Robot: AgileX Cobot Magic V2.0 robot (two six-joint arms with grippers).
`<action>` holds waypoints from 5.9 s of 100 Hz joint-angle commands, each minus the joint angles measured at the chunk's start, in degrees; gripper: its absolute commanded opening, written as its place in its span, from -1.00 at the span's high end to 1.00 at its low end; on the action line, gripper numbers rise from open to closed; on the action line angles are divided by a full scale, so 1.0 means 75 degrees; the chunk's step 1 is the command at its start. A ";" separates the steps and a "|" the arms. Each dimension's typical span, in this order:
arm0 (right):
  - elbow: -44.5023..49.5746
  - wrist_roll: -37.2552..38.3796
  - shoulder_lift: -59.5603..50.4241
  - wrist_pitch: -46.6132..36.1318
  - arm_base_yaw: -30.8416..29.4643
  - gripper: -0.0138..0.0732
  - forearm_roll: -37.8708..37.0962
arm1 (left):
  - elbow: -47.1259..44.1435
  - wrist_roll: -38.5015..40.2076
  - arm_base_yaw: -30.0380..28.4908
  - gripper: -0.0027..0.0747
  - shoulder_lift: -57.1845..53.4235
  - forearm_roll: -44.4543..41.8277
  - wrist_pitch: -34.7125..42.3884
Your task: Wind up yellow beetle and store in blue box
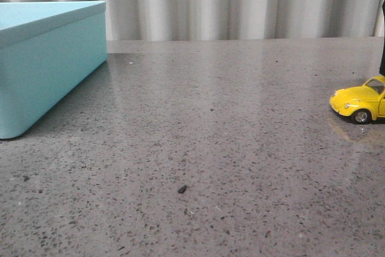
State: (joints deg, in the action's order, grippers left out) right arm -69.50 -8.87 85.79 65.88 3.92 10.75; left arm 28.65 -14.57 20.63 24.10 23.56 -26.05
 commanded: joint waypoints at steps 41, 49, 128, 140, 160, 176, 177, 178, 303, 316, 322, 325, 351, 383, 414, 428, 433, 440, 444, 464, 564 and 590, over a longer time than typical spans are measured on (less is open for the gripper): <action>-0.0246 0.0000 -0.0181 -0.0205 0.0028 0.78 -0.0095 | 0.0276 -0.0016 0.0061 0.99 0.0094 0.0088 0.0417; -0.0246 0.0000 -0.0181 -0.0205 0.0028 0.78 -0.0197 | 0.0276 -0.0016 0.0061 0.99 0.0094 0.0088 0.0417; 0.0719 0.0257 0.0068 -0.0338 -0.0632 0.78 -0.1090 | 0.0276 -0.0016 0.0061 0.99 0.0094 0.0088 0.0417; 0.0786 0.0517 0.0054 -0.0236 -0.1029 0.78 -0.1434 | 0.0276 -0.0016 0.0061 0.99 0.0094 0.0088 0.0417; 0.0786 0.0575 -0.0052 -0.0333 -0.1344 0.78 -0.1624 | 0.0276 -0.0016 0.0061 0.99 0.0094 0.0088 0.0417; 0.0771 0.0575 -0.0150 -0.1082 -0.1344 0.78 -0.1434 | 0.0276 -0.0016 0.0061 0.99 0.0094 0.0088 0.0417; 0.0771 0.0575 -0.0168 -0.1138 -0.1344 0.78 -0.1303 | 0.0276 -0.0016 0.0061 0.99 0.0094 0.0088 0.0417; 0.0771 0.0548 -0.0218 -0.1249 -0.1329 0.78 -0.1254 | 0.0276 -0.0016 0.0061 0.99 0.0094 0.0088 0.0417; 0.1268 0.0114 -0.7427 -0.3663 0.0410 0.78 -0.0476 | 0.0276 -0.0016 0.0061 0.97 0.0141 0.0165 0.1034; 0.1268 0.0114 -0.7444 -0.3663 0.0410 0.78 -0.0476 | 0.0467 -0.0395 0.0061 0.78 0.0295 0.0165 0.1149; 0.1268 0.0114 -0.7444 -0.3663 0.0410 0.78 -0.0464 | 0.0690 -0.0658 0.0061 0.67 0.0561 0.0165 0.0820; 0.1268 0.0114 -0.7444 -0.3663 0.0410 0.78 -0.0458 | 0.0868 -0.0822 0.0061 0.63 0.0720 0.0165 0.0632; 0.1268 0.0114 -0.7444 -0.3663 0.0410 0.78 -0.0326 | 0.2685 -0.2477 0.0178 0.22 0.2808 0.0149 -0.1388; 0.1268 0.0114 -0.7444 -0.3663 0.0512 0.78 -0.0289 | 0.4166 -0.4284 0.1554 -0.48 0.5481 -0.1100 -0.1634; 0.1268 0.0114 -0.7444 -0.3368 0.1109 0.78 -0.0289 | 0.5338 -0.4284 0.2432 -0.25 0.7424 -0.3236 -0.2724; 0.1275 0.0114 -0.7444 -0.3259 0.1109 0.78 -0.0354 | 0.5998 -0.4284 0.2497 -0.14 0.7922 -0.3436 -0.3566; 0.1349 0.0114 -0.7444 -0.3279 0.1109 0.78 -0.0356 | 0.6186 -0.4284 0.2476 -0.07 0.8020 -0.3375 -0.3602; 0.1473 0.0114 -0.7444 -0.3293 0.1109 0.78 -0.0365 | 0.6442 -0.4284 0.2411 0.00 0.8149 -0.3276 -0.3622; 0.1557 0.0114 -0.7444 -0.3326 0.1109 0.78 -0.0365 | 0.6568 -0.4284 0.2363 0.00 0.8234 -0.3276 -0.3638; 0.1783 0.0102 -0.7444 -0.3486 0.1109 0.78 -0.0456 | 0.6985 -0.4633 0.2081 -0.38 0.8889 -0.3237 -0.4063; 0.1788 0.0102 -0.7430 -0.3440 0.1109 0.78 -0.0712 | 0.6985 -0.5252 0.1192 -0.58 0.9824 -0.2422 -0.3798; 0.1870 0.0102 -0.7419 -0.3491 0.1109 0.78 -0.0712 | 0.6985 -0.5252 0.1192 -0.07 0.9824 -0.1712 -0.3975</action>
State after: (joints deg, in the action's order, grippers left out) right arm -54.17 -7.50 29.66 44.36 12.07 5.78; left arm 79.36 -54.10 29.67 100.26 7.12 -56.25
